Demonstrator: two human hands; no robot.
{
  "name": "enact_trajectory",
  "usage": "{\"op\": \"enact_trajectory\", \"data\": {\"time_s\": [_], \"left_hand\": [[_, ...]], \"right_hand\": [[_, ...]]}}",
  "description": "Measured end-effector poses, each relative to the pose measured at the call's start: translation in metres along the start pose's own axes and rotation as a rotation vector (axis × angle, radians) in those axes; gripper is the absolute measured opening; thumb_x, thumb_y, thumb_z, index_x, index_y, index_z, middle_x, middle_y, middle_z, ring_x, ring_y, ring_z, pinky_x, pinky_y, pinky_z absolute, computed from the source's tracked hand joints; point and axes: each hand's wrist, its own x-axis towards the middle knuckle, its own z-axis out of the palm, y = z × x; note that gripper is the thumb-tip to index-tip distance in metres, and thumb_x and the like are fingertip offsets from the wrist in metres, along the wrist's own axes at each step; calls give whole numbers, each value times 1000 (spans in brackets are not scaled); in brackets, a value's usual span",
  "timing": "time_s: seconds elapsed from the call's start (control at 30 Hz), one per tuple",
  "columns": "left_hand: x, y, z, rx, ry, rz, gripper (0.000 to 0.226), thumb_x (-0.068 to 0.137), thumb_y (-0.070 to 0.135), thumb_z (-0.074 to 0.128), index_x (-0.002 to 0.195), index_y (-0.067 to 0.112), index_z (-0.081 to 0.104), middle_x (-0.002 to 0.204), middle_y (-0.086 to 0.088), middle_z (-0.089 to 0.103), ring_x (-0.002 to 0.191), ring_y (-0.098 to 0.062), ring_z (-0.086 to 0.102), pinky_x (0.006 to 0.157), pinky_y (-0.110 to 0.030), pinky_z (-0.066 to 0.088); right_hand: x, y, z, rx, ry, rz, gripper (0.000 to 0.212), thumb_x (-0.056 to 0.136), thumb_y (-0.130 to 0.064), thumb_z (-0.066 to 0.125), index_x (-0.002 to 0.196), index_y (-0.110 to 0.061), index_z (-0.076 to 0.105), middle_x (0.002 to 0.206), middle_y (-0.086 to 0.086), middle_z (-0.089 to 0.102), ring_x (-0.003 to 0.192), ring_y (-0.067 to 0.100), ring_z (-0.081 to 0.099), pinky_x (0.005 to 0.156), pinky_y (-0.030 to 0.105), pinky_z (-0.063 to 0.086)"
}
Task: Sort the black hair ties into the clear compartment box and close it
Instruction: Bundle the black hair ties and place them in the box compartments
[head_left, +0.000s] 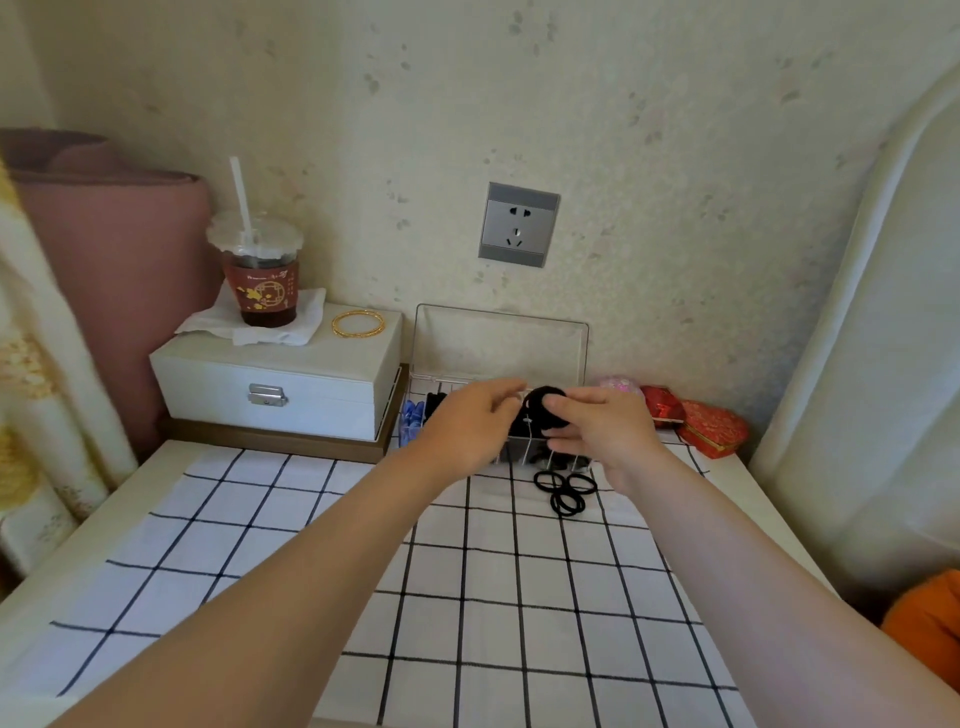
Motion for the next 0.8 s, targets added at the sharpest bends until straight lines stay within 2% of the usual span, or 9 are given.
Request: {"op": "enact_trajectory", "data": {"time_s": [0.1, 0.23, 0.3, 0.4, 0.47, 0.57, 0.67, 0.73, 0.8], "left_hand": [[18, -17, -8, 116, 57, -47, 42, 104, 17, 42, 145, 20, 45, 139, 0, 56, 127, -17, 52, 98, -20, 37], [35, -33, -9, 270, 50, -28, 44, 101, 15, 48, 145, 20, 47, 138, -3, 58, 127, -20, 52, 108, -32, 41], [44, -37, -7, 356, 57, 13, 45, 99, 20, 50, 144, 23, 48, 136, -1, 60, 127, -22, 51, 108, -39, 42], [54, -40, -3, 480, 60, 68, 46, 98, 26, 50, 144, 28, 47, 137, -1, 57, 129, -24, 43, 109, -41, 36], [58, -43, -1, 532, 59, 97, 46, 98, 29, 49, 144, 30, 46, 139, -1, 54, 131, -24, 38, 110, -40, 32], [61, -46, 3, 536, 52, 114, 44, 98, 32, 48, 143, 34, 47, 138, -1, 52, 130, -24, 35, 108, -39, 29], [60, -47, 6, 544, 38, 149, 41, 97, 37, 48, 139, 37, 51, 134, 1, 51, 128, -21, 33, 107, -38, 28], [59, -47, 7, 562, 19, 167, 40, 97, 41, 48, 137, 38, 52, 135, 2, 49, 130, -19, 31, 109, -38, 26], [57, -46, 7, 583, -7, 170, 41, 97, 46, 46, 137, 41, 51, 139, 3, 45, 132, -19, 29, 110, -38, 22]], "right_hand": [[18, -3, 5, -165, 136, -68, 30, 86, -19, 78, 113, -11, 69, 93, 8, 75, 71, 18, 74, 54, 25, 57], [38, 4, 12, -361, 234, -217, 4, 84, -26, 79, 84, -27, 76, 79, -10, 74, 71, 8, 68, 70, 27, 56], [46, 8, 15, -498, 243, -252, 8, 84, -29, 78, 77, -32, 74, 74, -17, 70, 73, 2, 66, 74, 28, 56], [55, 14, 17, -699, 275, -257, 20, 83, -35, 76, 66, -36, 66, 70, -15, 68, 75, 9, 68, 75, 32, 57], [61, 16, 20, -853, 285, -277, 14, 84, -38, 74, 72, -32, 72, 75, -9, 73, 76, 15, 69, 72, 35, 58], [67, 17, 25, -1084, 235, -291, 11, 86, -33, 71, 93, -30, 79, 90, -7, 76, 85, 18, 70, 73, 31, 57], [70, 16, 28, -1345, 131, -287, 14, 87, -26, 66, 92, -29, 78, 90, -2, 74, 85, 23, 68, 65, 28, 52], [74, 16, 25, -1359, 55, -264, 15, 86, -25, 63, 87, -27, 78, 82, 0, 71, 79, 23, 67, 64, 31, 55], [75, 14, 18, -1281, -47, -259, 14, 86, -25, 63, 83, -27, 76, 79, 0, 71, 81, 24, 67, 71, 38, 59]]}}
